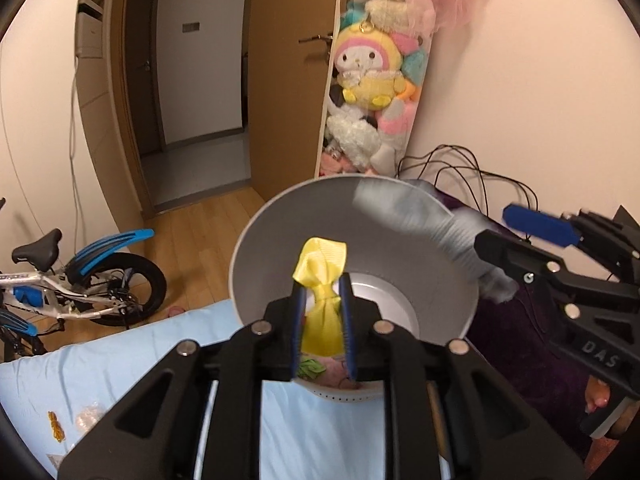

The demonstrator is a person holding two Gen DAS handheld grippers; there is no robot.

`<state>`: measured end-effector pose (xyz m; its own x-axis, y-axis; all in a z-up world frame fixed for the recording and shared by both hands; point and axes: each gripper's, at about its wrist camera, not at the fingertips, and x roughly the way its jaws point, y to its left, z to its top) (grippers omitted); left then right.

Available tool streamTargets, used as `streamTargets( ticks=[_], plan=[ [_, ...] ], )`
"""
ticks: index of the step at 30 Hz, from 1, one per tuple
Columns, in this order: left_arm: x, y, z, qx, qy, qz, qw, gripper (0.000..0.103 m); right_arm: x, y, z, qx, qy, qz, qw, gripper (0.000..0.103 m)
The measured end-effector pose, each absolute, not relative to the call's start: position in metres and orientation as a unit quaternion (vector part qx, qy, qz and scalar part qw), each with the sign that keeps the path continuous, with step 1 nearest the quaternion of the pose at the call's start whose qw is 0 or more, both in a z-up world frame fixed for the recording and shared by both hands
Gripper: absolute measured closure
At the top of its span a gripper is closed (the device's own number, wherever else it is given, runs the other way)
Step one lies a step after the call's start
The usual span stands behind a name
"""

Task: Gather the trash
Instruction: 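Open the left tool over the bin while the right tool releases the sock into it, then move both open tools back over the items on the bed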

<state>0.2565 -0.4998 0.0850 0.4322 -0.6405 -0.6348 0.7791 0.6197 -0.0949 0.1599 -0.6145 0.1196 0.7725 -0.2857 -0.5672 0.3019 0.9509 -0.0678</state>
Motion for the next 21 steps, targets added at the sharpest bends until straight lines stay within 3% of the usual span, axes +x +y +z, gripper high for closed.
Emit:
streamTargets(
  ticks=[1,3,12,21],
  plan=[
    [0.259,-0.503,0.081,0.108,0.327,-0.421,0.839,0.05,0.163,-0.618,0.118,0.016,0.298,-0.159,0.941,0.051],
    [0.261,-0.505,0.076,0.106,0.316,-0.41,0.849,0.024,0.168,-0.624,0.116,0.02,0.3,-0.161,0.94,0.051],
    [0.26,-0.486,0.066,0.107,0.307,-0.391,0.861,0.023,0.167,-0.611,0.114,0.013,0.293,-0.151,0.944,0.051],
    [0.246,-0.392,0.053,0.094,0.312,-0.3,0.896,0.023,0.158,-0.529,0.096,0.012,0.291,-0.075,0.954,0.049]
  ],
)
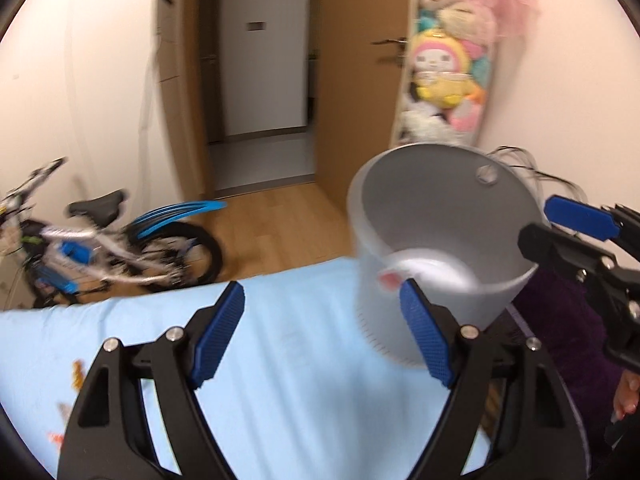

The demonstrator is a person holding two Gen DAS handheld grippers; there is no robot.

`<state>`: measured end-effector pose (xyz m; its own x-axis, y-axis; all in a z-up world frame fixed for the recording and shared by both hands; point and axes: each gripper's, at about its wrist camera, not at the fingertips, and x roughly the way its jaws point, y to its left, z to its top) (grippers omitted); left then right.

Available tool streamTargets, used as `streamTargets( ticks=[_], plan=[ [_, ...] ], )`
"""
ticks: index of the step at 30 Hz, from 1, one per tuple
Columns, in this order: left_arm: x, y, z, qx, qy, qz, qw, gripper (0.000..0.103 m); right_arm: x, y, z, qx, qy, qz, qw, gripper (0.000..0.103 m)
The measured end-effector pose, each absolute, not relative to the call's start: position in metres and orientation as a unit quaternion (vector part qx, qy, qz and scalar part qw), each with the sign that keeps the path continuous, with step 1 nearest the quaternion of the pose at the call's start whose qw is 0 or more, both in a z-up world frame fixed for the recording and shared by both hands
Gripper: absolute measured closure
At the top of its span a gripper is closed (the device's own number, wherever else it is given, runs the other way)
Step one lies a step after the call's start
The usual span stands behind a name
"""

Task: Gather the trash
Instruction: 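Move both open tools back over the items on the bed, then grasp the orange plastic bag with the left tool while the right tool grasps the yellow LIPO packet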

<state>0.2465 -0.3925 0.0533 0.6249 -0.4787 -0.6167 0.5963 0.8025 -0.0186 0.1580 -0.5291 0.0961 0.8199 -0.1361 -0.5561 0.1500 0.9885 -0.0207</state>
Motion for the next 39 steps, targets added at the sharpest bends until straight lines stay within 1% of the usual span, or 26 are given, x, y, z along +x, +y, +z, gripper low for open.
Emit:
streamTargets(
  ticks=[2,10,15,23,29,39],
  plan=[
    [0.243,-0.366,0.048,0.1,0.315,-0.265,0.906,0.023,0.162,-0.504,0.086,0.014,0.3,-0.051,0.953,0.048],
    [0.23,-0.239,0.013,0.086,0.342,-0.125,0.927,0.023,0.181,-0.392,0.034,0.011,0.347,0.04,0.937,0.048],
    [0.224,-0.15,-0.008,0.051,0.366,-0.063,0.927,0.023,0.188,-0.32,0.003,-0.003,0.37,0.086,0.925,0.048],
    [0.21,-0.022,-0.04,0.034,0.391,0.023,0.919,0.023,0.197,-0.209,-0.038,-0.025,0.399,0.152,0.904,0.048],
    [0.211,0.032,-0.061,0.035,0.404,0.041,0.913,0.023,0.204,-0.142,-0.069,-0.034,0.419,0.171,0.891,0.048],
    [0.238,0.067,-0.112,0.047,0.433,0.023,0.9,0.023,0.242,-0.088,-0.128,-0.036,0.463,0.159,0.871,0.048]
  ],
)
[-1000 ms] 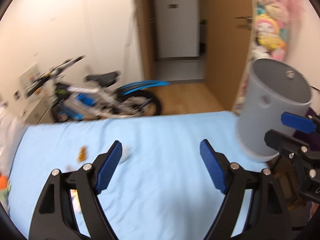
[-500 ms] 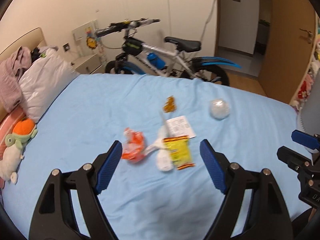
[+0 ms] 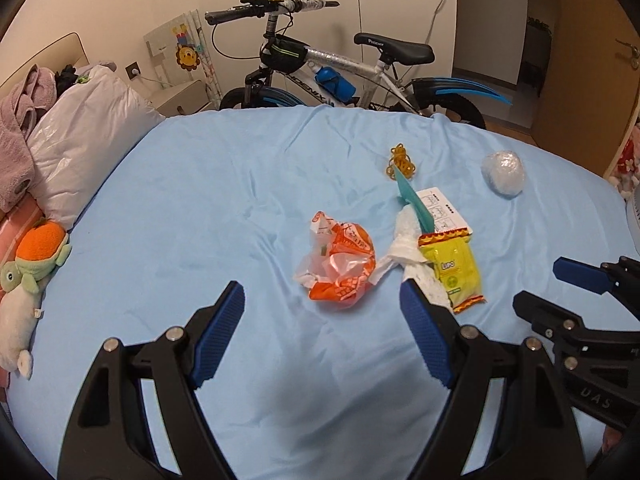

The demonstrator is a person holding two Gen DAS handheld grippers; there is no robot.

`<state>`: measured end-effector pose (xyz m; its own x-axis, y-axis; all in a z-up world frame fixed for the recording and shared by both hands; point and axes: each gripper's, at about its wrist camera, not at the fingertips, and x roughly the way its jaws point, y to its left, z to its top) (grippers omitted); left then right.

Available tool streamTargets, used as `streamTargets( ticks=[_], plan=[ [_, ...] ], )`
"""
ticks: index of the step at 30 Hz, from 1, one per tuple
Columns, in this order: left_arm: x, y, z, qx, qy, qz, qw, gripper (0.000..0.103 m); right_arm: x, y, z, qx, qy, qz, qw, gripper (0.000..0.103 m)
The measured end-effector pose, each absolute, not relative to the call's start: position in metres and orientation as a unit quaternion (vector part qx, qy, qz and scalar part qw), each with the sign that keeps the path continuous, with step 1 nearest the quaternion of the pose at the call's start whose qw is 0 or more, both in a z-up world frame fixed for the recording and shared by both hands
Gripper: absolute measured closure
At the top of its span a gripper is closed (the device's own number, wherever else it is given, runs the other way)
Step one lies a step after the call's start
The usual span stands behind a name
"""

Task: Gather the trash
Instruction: 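Grasp the orange plastic bag with the left tool while the right tool grasps the yellow LIPO packet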

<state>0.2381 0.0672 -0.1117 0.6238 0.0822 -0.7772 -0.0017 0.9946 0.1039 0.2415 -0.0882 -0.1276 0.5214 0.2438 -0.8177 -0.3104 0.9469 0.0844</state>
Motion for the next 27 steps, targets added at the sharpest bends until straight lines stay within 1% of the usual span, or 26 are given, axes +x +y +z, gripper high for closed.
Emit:
streamTargets(
  ticks=[2,7,15,17,18,19,20,21,22,23,24,25,26,27],
  plan=[
    [0.245,0.069,-0.121,0.046,0.437,0.018,0.898,0.023,0.249,-0.083,-0.138,-0.037,0.47,0.155,0.868,0.048],
    [0.261,0.073,-0.139,0.038,0.445,0.002,0.895,0.023,0.269,-0.073,-0.161,-0.039,0.479,0.137,0.866,0.037],
    [0.288,0.071,-0.161,0.044,0.456,-0.017,0.889,0.023,0.295,-0.065,-0.188,-0.044,0.496,0.121,0.859,0.036],
    [0.293,0.071,-0.169,0.042,0.465,-0.02,0.884,0.025,0.298,-0.063,-0.193,-0.045,0.5,0.123,0.856,0.036],
    [0.296,0.072,-0.172,0.04,0.47,-0.022,0.882,0.03,0.299,-0.061,-0.195,-0.046,0.502,0.125,0.855,0.036],
    [0.297,0.072,-0.175,0.037,0.474,-0.024,0.879,0.039,0.3,-0.06,-0.198,-0.048,0.504,0.126,0.853,0.036],
    [0.298,0.074,-0.178,0.033,0.481,-0.029,0.876,0.044,0.301,-0.059,-0.201,-0.049,0.507,0.127,0.851,0.036],
    [0.299,0.075,-0.181,0.027,0.487,-0.032,0.872,0.051,0.301,-0.058,-0.202,-0.048,0.509,0.13,0.85,0.036],
    [0.299,0.077,-0.183,0.022,0.49,-0.034,0.871,0.054,0.302,-0.057,-0.205,-0.045,0.512,0.134,0.847,0.037],
    [0.3,0.078,-0.184,0.018,0.492,-0.036,0.87,0.055,0.302,-0.057,-0.206,-0.042,0.515,0.136,0.845,0.046],
    [0.3,0.079,-0.185,0.016,0.492,-0.038,0.869,0.061,0.303,-0.058,-0.207,-0.036,0.518,0.141,0.843,0.052],
    [0.301,0.08,-0.185,0.012,0.494,-0.04,0.869,0.061,0.303,-0.057,-0.208,-0.033,0.521,0.145,0.84,0.055],
    [0.301,0.08,-0.185,0.006,0.493,-0.042,0.869,0.062,0.302,-0.058,-0.207,-0.03,0.521,0.146,0.84,0.056],
    [0.3,0.081,-0.185,0.003,0.492,-0.044,0.87,0.066,0.301,-0.059,-0.206,-0.029,0.519,0.147,0.841,0.056]
  ],
)
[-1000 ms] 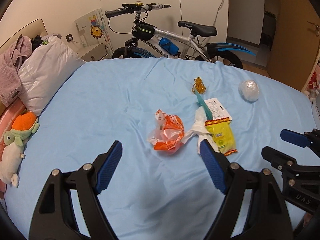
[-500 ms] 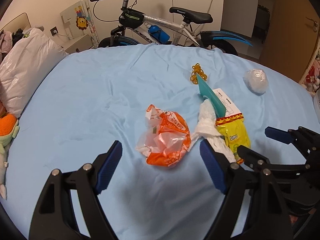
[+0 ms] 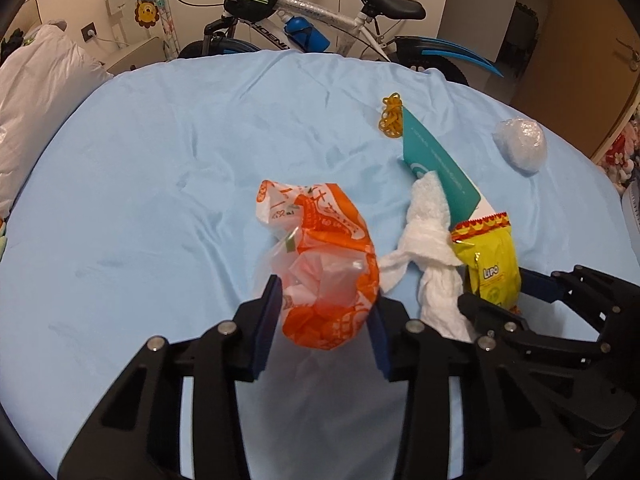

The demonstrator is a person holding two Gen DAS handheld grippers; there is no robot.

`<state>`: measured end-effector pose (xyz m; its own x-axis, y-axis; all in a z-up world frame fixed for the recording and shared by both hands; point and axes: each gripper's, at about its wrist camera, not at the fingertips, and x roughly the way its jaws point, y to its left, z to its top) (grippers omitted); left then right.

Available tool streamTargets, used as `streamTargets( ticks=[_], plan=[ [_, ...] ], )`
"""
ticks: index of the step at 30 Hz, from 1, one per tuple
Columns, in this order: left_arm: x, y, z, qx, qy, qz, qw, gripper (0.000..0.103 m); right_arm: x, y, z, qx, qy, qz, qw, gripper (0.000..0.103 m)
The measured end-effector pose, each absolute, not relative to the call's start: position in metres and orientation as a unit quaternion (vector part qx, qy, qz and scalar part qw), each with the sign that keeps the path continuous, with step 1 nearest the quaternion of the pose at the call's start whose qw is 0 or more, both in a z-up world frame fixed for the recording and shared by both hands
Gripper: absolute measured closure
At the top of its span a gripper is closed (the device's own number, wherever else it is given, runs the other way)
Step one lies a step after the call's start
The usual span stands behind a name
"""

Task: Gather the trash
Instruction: 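Grasp the orange plastic bag with the left tool while the right tool grasps the yellow LIPO packet, then carry the orange bag with the left tool while the right tool carries the LIPO packet to the bin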

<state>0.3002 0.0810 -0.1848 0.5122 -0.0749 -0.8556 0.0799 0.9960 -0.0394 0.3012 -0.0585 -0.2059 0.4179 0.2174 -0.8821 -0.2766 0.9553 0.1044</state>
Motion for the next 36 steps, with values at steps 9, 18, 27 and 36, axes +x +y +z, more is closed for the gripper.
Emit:
streamTargets(
  ticks=[9,18,27,36],
  plan=[
    [0.296,0.074,-0.174,-0.009,0.483,-0.067,0.873,0.083,0.285,-0.073,-0.183,-0.014,0.505,0.145,0.85,0.057],
    [0.271,0.064,-0.15,0.002,0.471,-0.077,0.879,0.083,0.266,-0.088,-0.159,-0.005,0.496,0.141,0.857,0.057],
    [0.227,0.049,-0.103,0.01,0.446,-0.087,0.891,0.083,0.229,-0.109,-0.124,-0.005,0.478,0.14,0.867,0.057],
    [0.188,0.002,-0.065,0.036,0.425,-0.122,0.896,0.083,0.189,-0.156,-0.085,0.006,0.457,0.12,0.881,0.057]
  ],
)
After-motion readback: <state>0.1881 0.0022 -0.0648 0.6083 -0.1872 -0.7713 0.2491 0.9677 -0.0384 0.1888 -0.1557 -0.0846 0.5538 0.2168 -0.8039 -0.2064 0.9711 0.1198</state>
